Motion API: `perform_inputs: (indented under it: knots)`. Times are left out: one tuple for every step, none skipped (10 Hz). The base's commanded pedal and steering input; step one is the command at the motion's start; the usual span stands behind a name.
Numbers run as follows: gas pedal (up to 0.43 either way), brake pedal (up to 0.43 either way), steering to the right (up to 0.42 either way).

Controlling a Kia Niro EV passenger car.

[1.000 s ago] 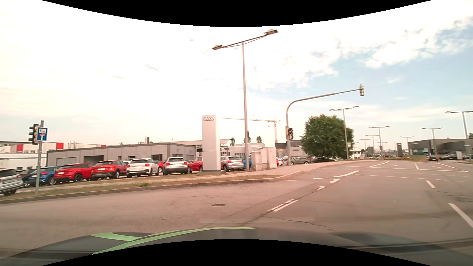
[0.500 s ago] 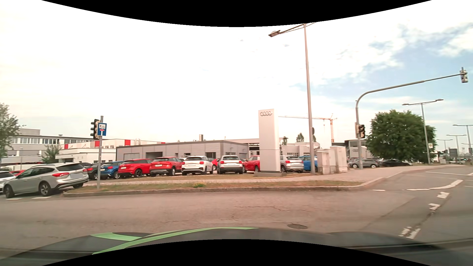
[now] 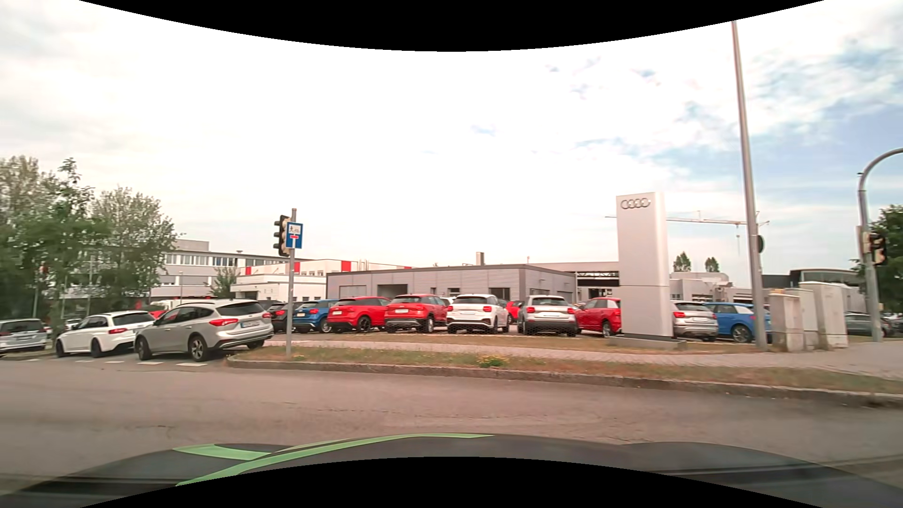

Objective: Follow the waypoints while adhering to traffic rules and regulations

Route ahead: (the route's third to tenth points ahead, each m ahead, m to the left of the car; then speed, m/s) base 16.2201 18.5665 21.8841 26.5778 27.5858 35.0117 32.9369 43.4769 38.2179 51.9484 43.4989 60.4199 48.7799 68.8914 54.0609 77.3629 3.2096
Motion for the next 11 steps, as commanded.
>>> perform_inputs:
  knots:
    - [0.087, 0.000, -0.569]
    - [0.098, 0.000, -0.568]
    - [0.098, 0.000, -0.564]
    - [0.130, 0.000, -0.554]
    - [0.130, 0.000, -0.542]
    - [0.130, 0.000, -0.525]
    - [0.130, 0.000, -0.505]
    - [0.130, 0.000, -0.479]
    - [0.130, 0.000, -0.458]
    - [0.130, 0.000, -0.430]
    - [0.130, 0.000, -0.411]
